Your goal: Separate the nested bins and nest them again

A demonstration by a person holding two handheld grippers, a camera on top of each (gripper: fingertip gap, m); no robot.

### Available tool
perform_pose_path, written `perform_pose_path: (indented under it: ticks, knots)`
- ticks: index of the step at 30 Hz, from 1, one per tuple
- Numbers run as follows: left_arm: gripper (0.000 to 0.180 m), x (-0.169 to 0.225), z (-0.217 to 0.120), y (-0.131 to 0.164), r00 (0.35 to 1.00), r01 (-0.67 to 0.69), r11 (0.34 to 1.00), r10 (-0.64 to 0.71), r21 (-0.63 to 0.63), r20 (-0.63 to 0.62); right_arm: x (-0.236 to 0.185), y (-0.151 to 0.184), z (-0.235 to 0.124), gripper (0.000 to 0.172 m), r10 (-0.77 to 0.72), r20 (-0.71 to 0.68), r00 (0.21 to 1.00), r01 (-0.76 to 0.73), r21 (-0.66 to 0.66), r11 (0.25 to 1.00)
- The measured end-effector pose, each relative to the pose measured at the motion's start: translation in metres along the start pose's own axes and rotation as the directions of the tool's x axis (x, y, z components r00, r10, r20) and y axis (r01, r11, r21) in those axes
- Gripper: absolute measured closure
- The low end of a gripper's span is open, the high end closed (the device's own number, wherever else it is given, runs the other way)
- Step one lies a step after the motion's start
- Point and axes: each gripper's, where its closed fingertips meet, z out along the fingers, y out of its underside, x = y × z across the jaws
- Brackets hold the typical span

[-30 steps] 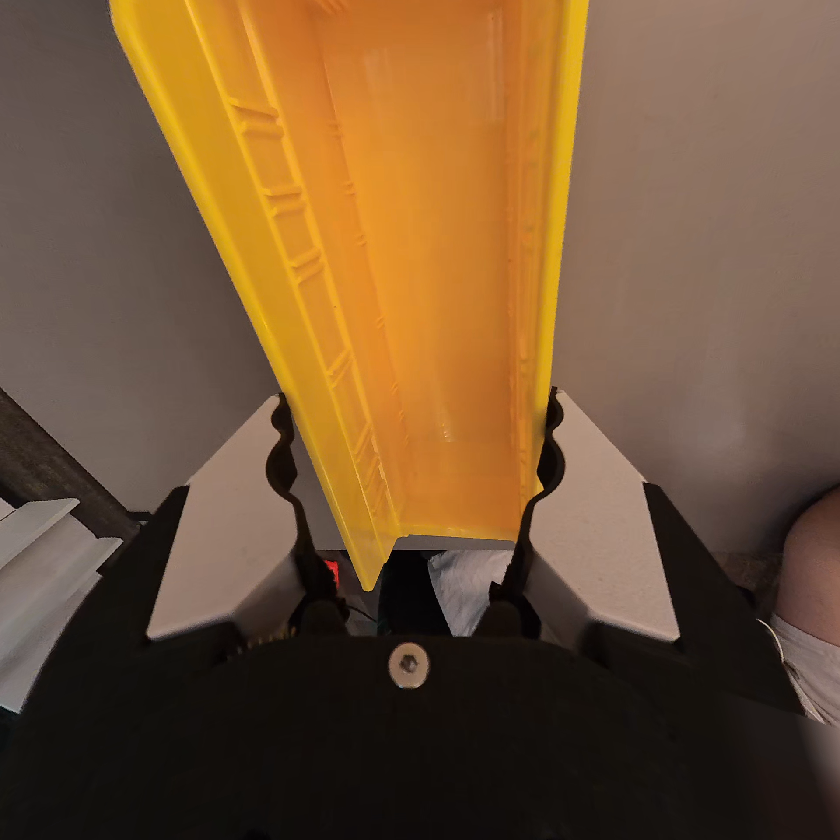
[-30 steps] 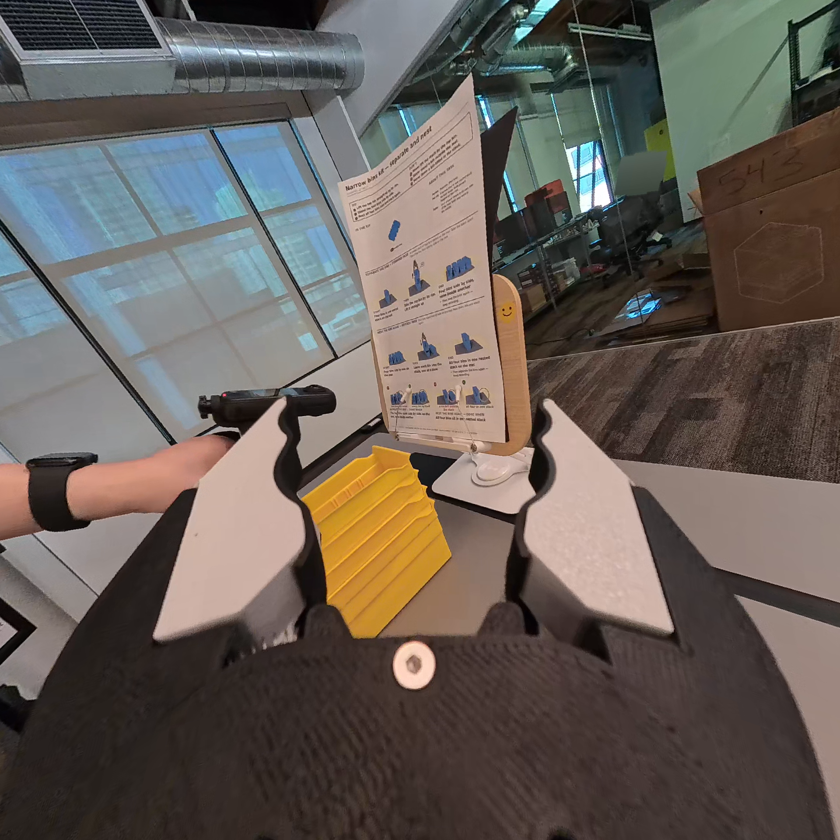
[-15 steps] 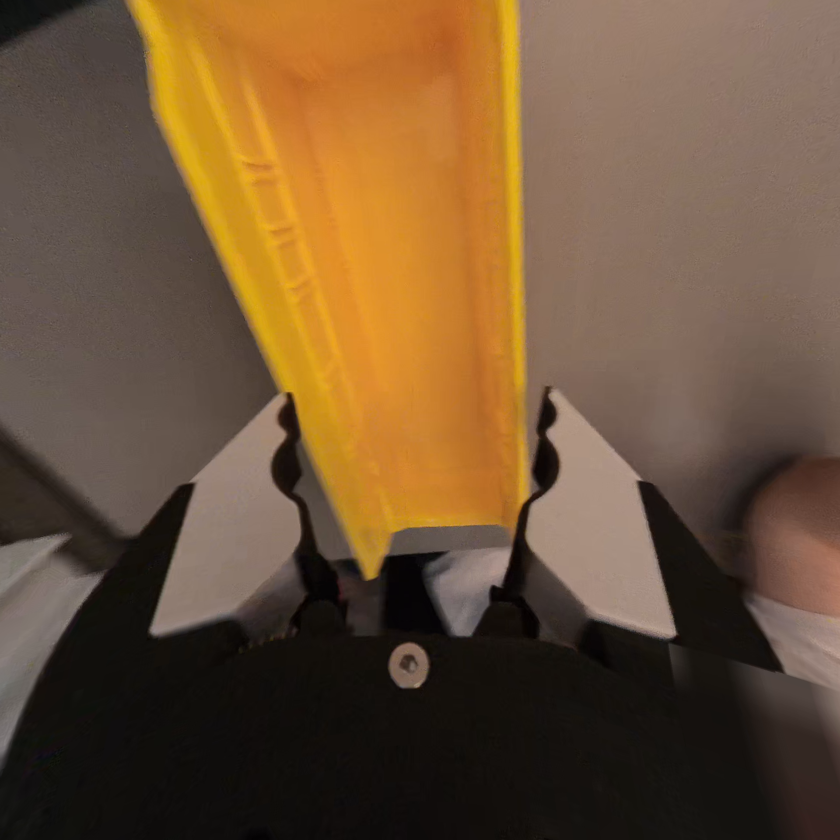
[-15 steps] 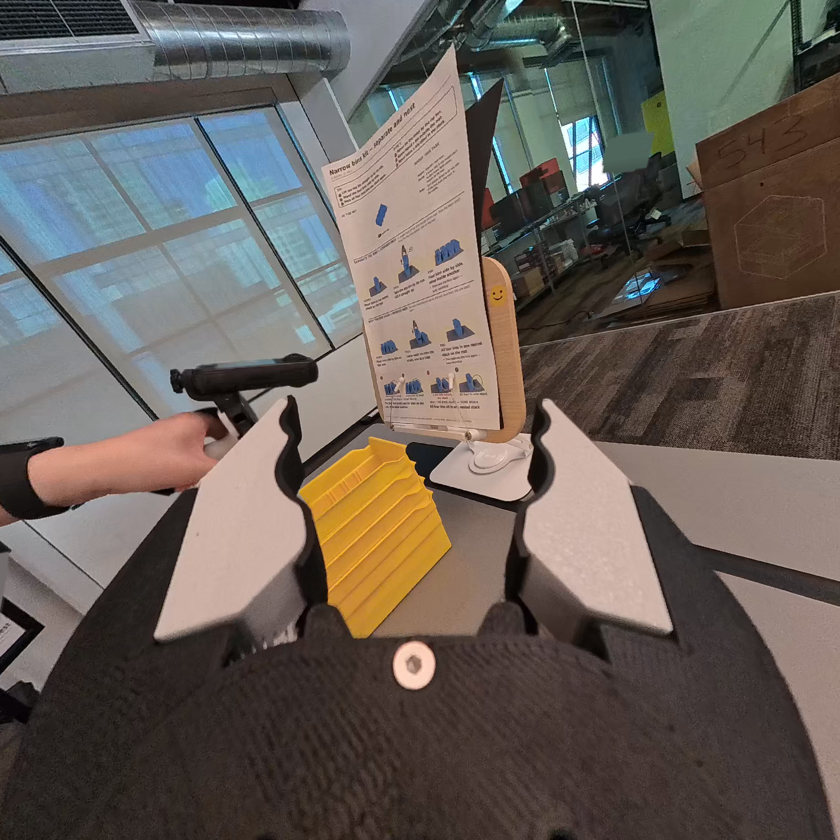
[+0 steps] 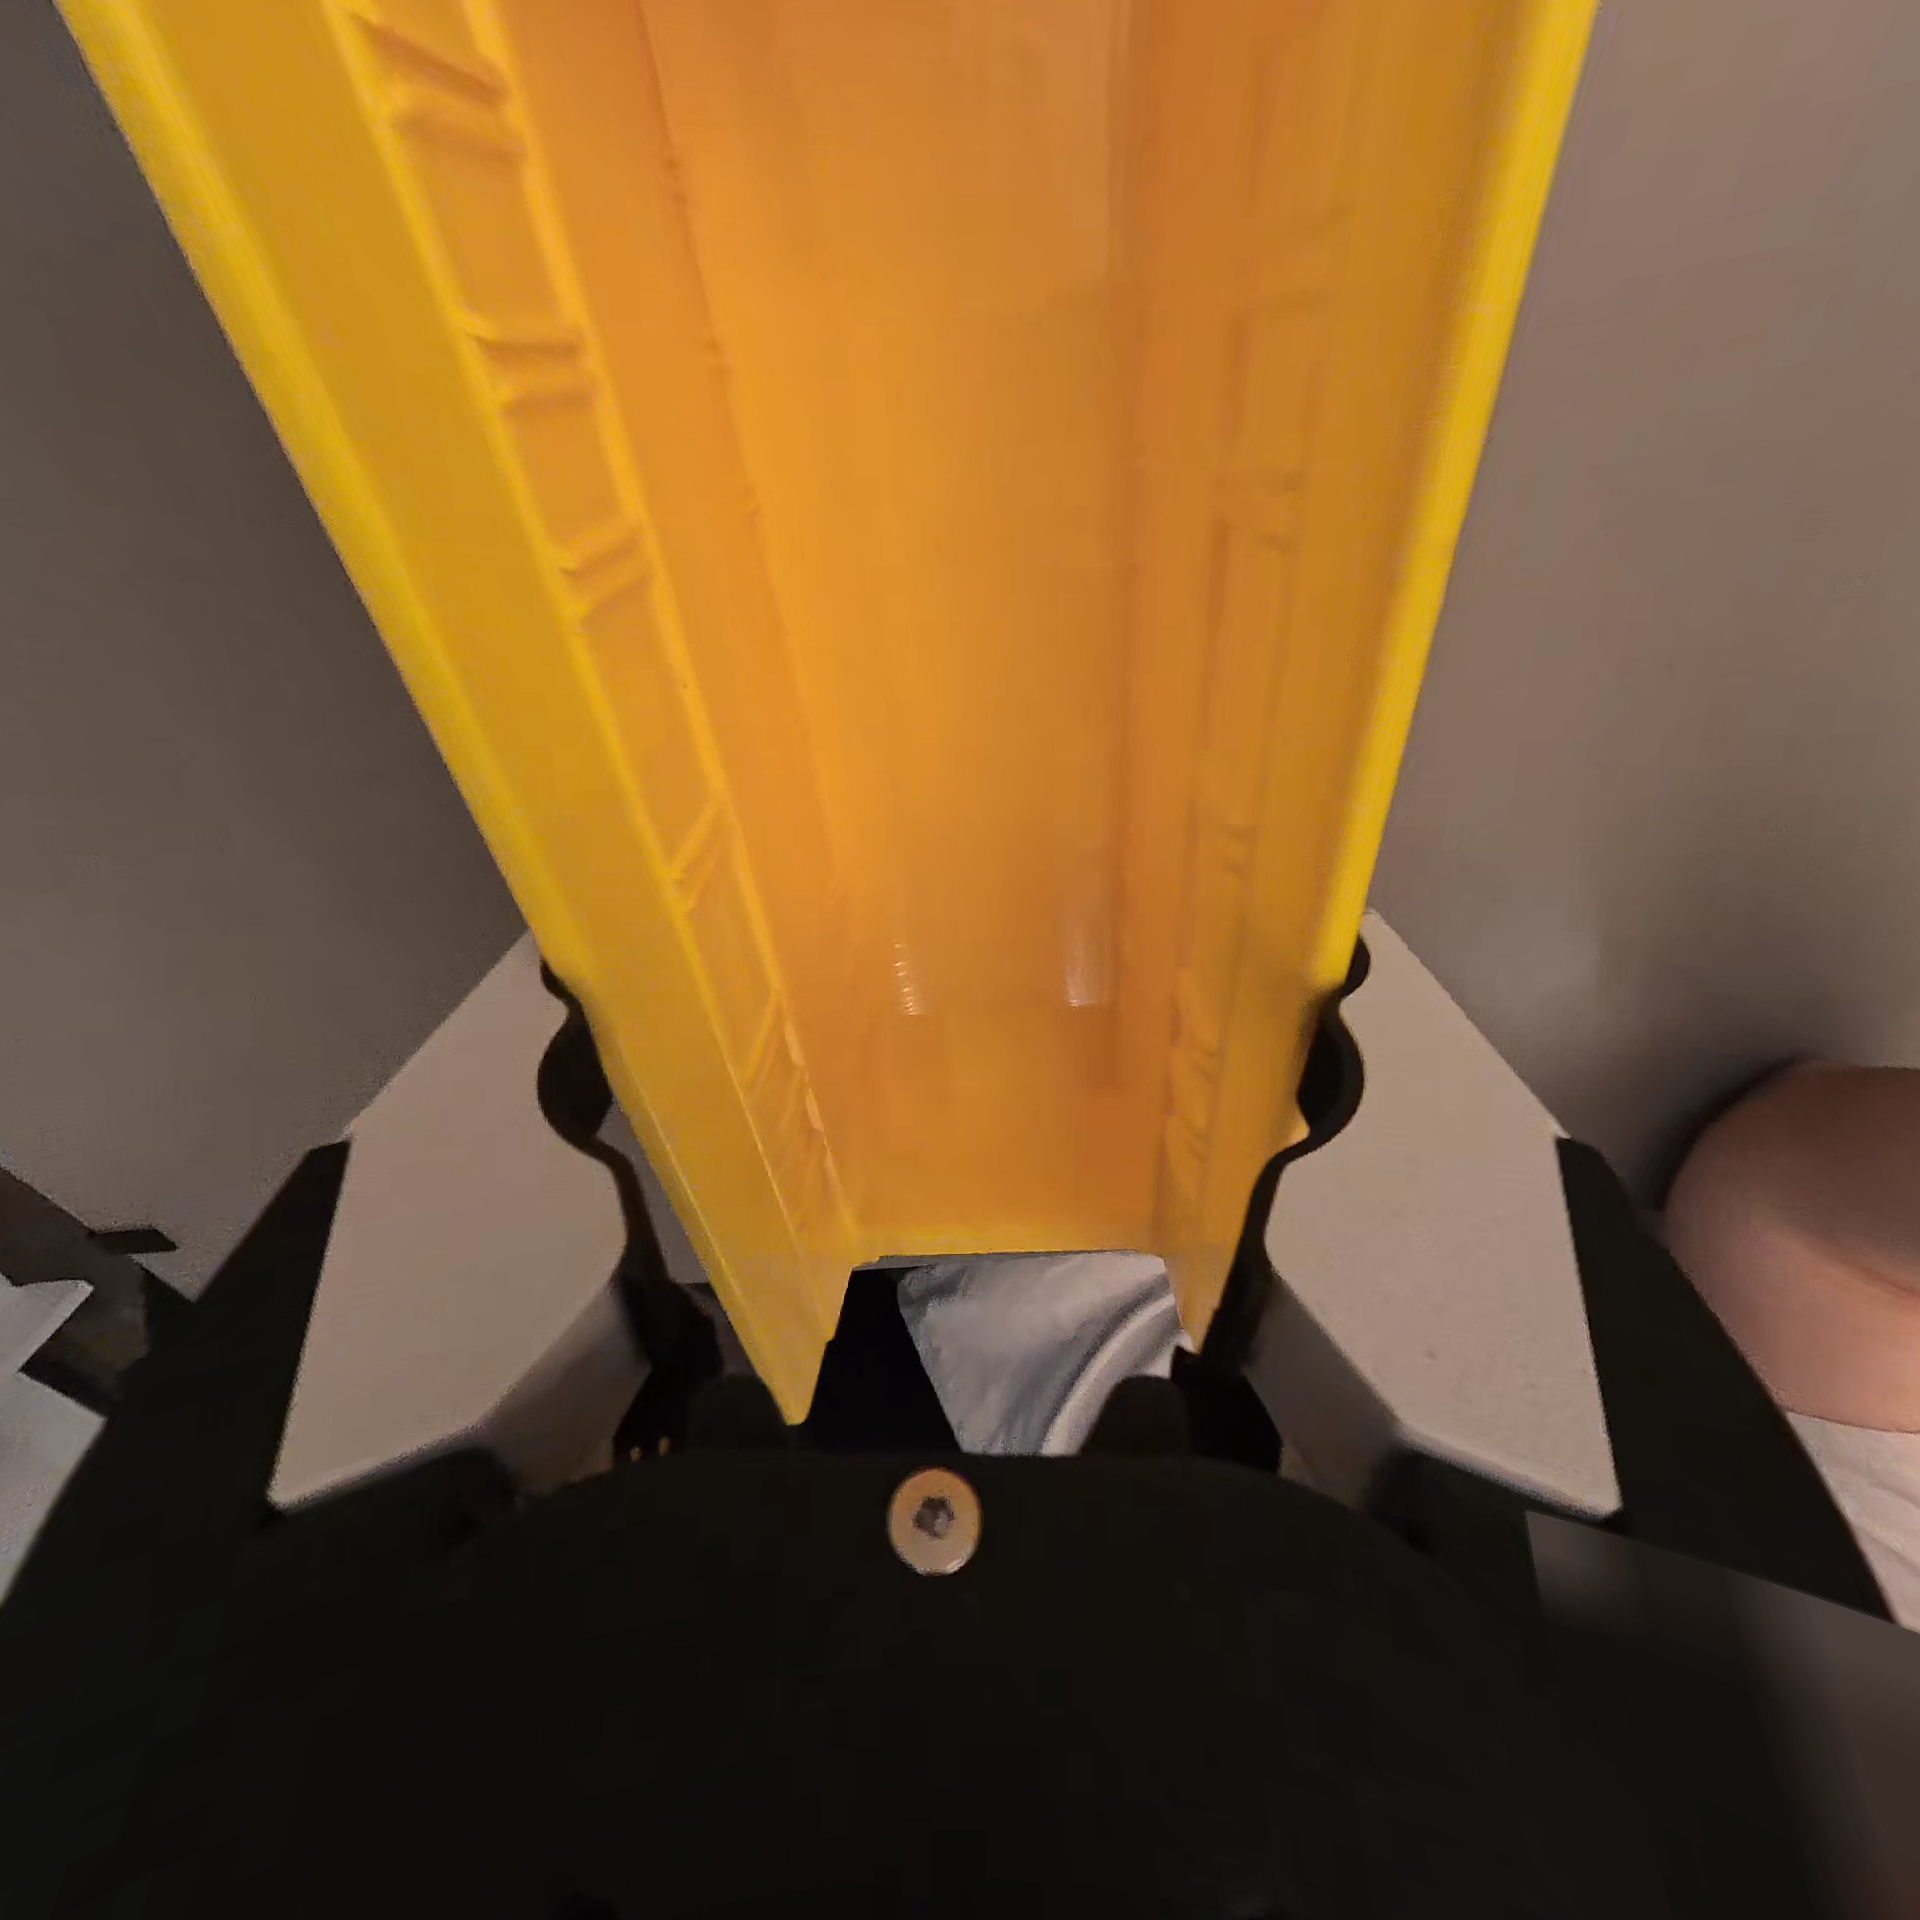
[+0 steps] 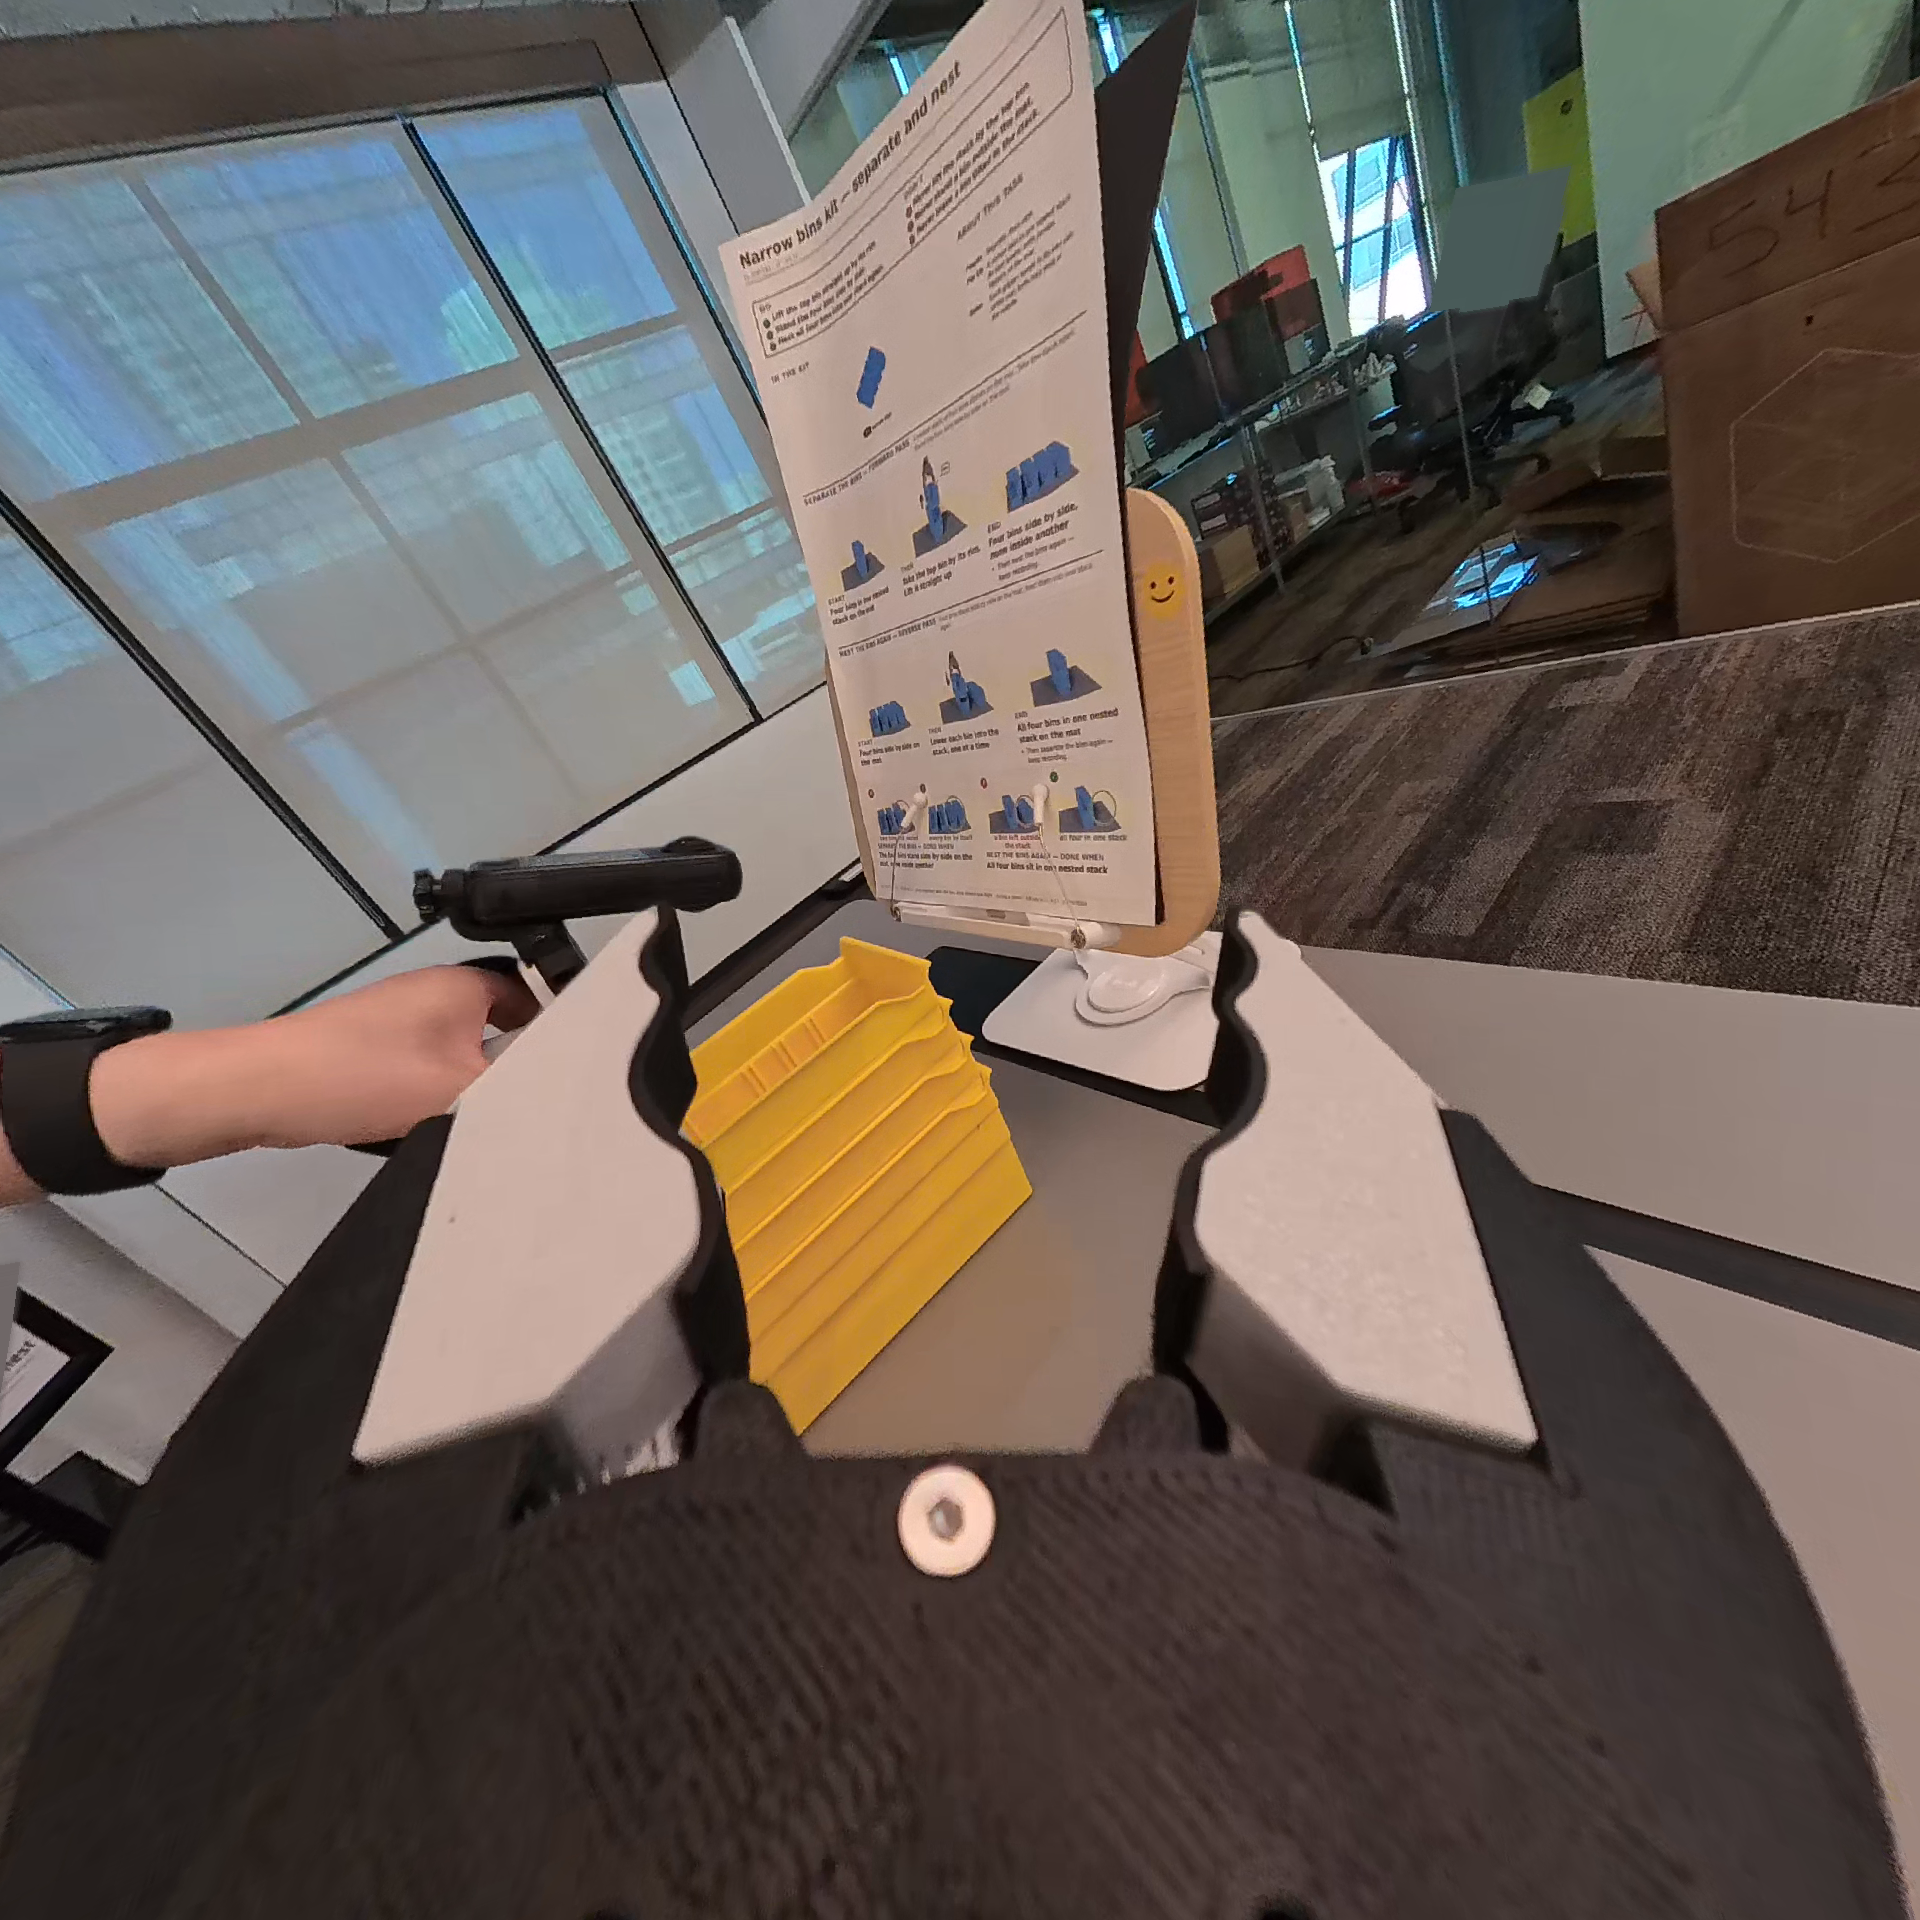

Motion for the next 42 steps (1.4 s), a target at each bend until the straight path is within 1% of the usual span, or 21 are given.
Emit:
perform_pose_path:
  ticks: [3,14,35,42]
  knots:
    - [0.053,0.000,-0.002,-0.001,1.000,-0.002,1.000,0.002,0.002,-0.005,0.002,0.003,0.003,0.071,0.003,-0.004,1.000,-0.003,-0.011,1.000]
    - [0.065,-0.001,-0.005,0.000,1.000,-0.003,1.000,0.003,-0.018,0.027,0.002,0.006,0.006,0.073,0.005,0.000,1.000,-0.005,-0.028,1.000]
    - [0.070,0.003,-0.011,0.004,0.999,-0.034,0.998,0.036,-0.060,0.034,0.004,0.010,0.008,0.074,0.015,0.003,1.000,-0.015,-0.045,0.999]
    - [0.071,0.003,-0.022,0.002,0.999,-0.033,0.998,0.035,-0.046,0.038,0.005,0.011,0.009,0.074,0.018,0.001,1.000,-0.018,-0.049,0.999]
